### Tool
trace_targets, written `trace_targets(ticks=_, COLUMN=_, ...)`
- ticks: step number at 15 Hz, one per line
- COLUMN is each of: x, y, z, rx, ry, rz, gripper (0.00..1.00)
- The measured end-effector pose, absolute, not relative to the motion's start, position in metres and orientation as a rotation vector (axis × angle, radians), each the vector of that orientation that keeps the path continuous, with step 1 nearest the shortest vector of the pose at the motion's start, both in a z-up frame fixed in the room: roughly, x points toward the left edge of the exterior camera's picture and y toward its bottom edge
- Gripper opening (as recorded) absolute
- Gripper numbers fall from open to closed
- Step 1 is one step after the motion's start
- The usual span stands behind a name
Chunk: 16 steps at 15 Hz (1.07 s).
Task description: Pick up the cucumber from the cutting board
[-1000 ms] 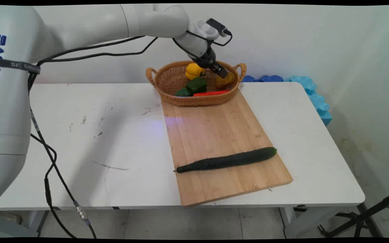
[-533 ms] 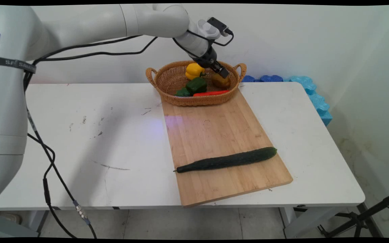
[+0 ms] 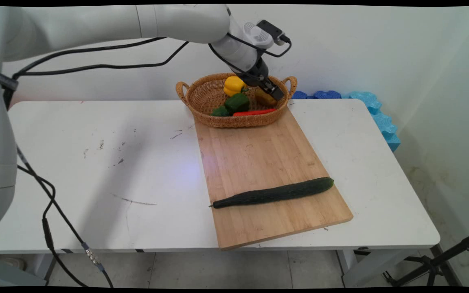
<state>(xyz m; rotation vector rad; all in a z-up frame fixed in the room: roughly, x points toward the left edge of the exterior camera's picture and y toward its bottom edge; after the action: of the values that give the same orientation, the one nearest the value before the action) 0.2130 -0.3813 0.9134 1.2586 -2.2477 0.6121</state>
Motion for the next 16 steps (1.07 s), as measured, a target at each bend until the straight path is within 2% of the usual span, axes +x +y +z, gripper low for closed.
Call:
trace_targets(ticks=8, x=0.167, y=-0.319, z=0.923, rx=1.202, ry=-2.296, rz=0.482, gripper=1.00)
trace_targets(ticks=16, x=0.127, y=-0.266, z=0.892, rx=1.089, ry=-2.416, rz=0.299, gripper=1.00)
